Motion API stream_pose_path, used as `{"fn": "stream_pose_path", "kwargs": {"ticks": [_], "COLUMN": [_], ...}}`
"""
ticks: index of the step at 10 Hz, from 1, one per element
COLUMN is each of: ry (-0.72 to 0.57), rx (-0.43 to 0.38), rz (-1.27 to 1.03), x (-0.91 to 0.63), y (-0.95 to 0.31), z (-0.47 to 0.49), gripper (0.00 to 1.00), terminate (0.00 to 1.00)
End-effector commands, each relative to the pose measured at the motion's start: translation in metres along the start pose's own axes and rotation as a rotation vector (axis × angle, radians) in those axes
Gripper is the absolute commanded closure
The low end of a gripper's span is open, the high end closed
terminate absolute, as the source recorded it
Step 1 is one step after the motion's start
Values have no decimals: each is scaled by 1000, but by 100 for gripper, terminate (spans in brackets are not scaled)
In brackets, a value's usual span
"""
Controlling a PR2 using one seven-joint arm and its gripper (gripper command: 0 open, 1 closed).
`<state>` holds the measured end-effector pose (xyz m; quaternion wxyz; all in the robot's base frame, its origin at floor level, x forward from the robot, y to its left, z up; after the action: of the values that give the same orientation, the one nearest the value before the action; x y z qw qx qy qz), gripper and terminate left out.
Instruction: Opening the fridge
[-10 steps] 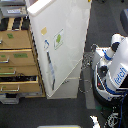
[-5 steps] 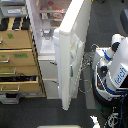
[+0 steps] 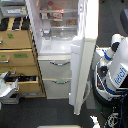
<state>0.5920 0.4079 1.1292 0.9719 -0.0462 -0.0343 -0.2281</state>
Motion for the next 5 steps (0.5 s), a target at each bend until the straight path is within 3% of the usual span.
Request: {"fn": "stream_pose_path", "kwargs": {"ticks": [1,3,5], "ry": [-105,-161,-220], "rx": [135,158,114], "rz": [-489,-615,-800], "x": [274,251,223], "y": [-455,-577,-739], "z": [95,153,200], "gripper": [0,0,0], "terminate": [0,0,0]}}
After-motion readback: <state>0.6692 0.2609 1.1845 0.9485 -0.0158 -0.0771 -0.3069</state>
